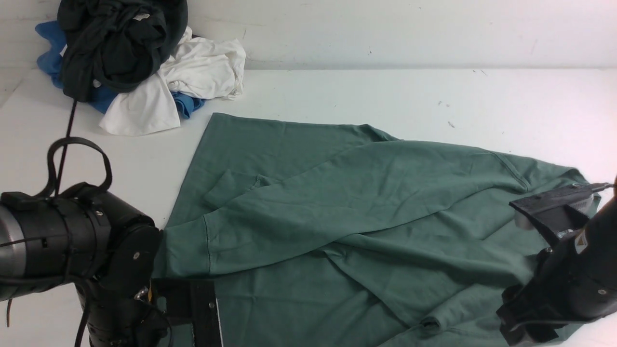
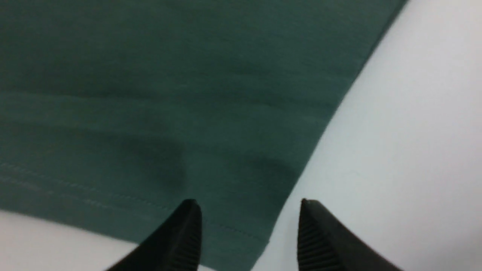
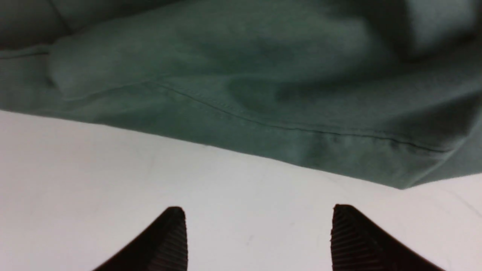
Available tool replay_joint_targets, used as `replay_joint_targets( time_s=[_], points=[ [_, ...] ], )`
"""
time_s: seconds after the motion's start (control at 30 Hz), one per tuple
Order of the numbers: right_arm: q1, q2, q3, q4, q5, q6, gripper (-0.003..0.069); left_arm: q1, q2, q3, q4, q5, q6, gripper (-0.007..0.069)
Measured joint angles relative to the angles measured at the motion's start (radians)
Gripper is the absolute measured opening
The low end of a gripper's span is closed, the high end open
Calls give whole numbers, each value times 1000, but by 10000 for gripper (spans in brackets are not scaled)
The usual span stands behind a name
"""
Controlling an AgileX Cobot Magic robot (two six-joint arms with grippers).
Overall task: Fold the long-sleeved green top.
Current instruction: Use both arms simultaneously to clamp the lower edge of the clothing fabric
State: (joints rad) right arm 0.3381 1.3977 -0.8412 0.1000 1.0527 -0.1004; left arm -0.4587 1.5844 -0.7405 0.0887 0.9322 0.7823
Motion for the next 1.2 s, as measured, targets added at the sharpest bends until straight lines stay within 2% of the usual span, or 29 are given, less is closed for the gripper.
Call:
replay_joint_targets(
  time_s=[0.13,0.33,0.43,0.47,0.57,0.67,0.87,1.2],
  points=[
    [8,-22,0,39,-15,-29,476,0,43,2,0,-30,78,425],
    [8,-30,0,43,-16,-37,476,0,72,-10,20,-25,129,413],
    [8,-30,0,43,-15,-38,476,0,73,-13,38,-43,134,302],
    [8,-30,0,43,-15,-38,476,0,73,-13,38,-43,134,293],
    [8,-30,0,42,-15,-38,476,0,63,-13,59,-73,134,92],
    [8,-30,0,35,-15,-38,476,0,49,-8,53,-82,134,18],
    [8,-30,0,7,-15,-35,476,0,-19,2,33,-56,99,2],
    [-17,35,14,-175,-2,172,476,0,-179,4,23,39,57,2]
  ],
)
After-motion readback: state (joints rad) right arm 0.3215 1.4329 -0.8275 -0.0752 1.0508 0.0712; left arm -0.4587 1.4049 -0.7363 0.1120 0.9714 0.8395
